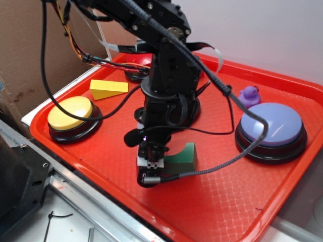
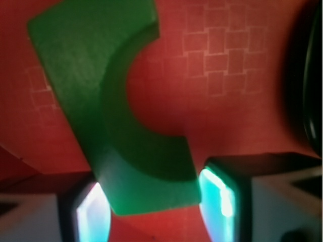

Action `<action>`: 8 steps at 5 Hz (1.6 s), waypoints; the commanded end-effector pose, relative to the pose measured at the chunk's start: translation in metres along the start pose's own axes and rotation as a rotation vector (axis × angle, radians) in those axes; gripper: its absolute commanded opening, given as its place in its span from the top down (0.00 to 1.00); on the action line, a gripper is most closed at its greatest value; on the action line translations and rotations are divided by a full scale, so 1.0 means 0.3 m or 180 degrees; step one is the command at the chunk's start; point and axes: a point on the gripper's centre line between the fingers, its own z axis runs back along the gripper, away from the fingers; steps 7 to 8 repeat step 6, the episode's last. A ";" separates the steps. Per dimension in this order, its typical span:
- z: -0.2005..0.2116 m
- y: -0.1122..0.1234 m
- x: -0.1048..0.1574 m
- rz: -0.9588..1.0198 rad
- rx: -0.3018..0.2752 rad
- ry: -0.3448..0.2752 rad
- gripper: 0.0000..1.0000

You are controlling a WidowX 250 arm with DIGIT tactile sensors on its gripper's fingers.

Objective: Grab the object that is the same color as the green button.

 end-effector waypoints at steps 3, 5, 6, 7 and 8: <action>0.444 -0.020 -0.334 0.2100 -0.0246 -0.0950 1.00; 0.735 -0.006 -0.495 0.3009 -0.0517 -0.1166 1.00; 0.833 0.003 -0.511 0.3009 -0.0469 -0.1075 1.00; 0.833 0.003 -0.511 0.3009 -0.0469 -0.1075 1.00; 0.833 0.003 -0.511 0.3009 -0.0469 -0.1075 1.00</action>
